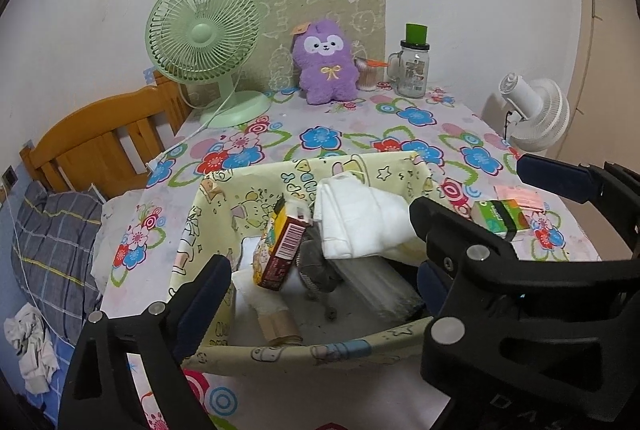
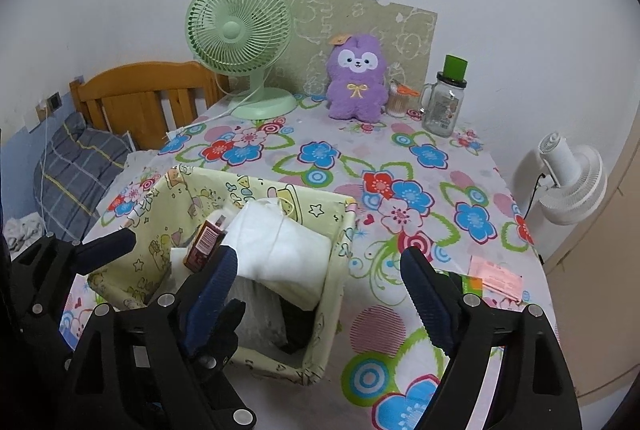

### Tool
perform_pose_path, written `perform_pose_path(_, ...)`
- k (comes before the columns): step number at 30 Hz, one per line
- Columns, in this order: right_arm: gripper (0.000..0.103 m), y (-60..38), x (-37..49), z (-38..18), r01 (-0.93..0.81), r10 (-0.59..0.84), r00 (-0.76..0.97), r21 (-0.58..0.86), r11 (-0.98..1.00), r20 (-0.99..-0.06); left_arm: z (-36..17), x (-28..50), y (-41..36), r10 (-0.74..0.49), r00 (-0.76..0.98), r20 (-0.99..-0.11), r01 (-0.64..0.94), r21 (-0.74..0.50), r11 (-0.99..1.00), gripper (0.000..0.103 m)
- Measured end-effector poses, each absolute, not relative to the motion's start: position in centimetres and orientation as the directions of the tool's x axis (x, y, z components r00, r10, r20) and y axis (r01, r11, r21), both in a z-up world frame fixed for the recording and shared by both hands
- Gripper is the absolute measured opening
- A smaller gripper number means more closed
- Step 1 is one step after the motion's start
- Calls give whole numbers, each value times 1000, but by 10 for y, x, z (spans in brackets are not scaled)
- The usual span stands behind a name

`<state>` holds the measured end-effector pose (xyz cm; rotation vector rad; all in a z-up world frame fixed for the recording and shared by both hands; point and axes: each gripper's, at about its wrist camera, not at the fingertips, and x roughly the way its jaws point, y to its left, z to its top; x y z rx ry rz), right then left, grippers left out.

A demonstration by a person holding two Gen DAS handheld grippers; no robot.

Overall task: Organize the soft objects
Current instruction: 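Open left tool to drop the juice carton in the box while right tool releases the white cloth, then withdraw both tools from the box toward the green tissue pack and pink packet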

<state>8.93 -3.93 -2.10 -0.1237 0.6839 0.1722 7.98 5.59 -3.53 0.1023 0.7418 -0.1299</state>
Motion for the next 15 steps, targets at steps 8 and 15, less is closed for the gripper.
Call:
perform_pose_path(8,87,-51,80,-15,-190,116,773,-52,980,-624,-27,70,45,-90,742,-665,162,48,986,97)
perform_pose_path(15,92,-62,71,-9,-182,115,785,-50,982,-609,-20,65,33,-101,750,-653,175,48,983,98)
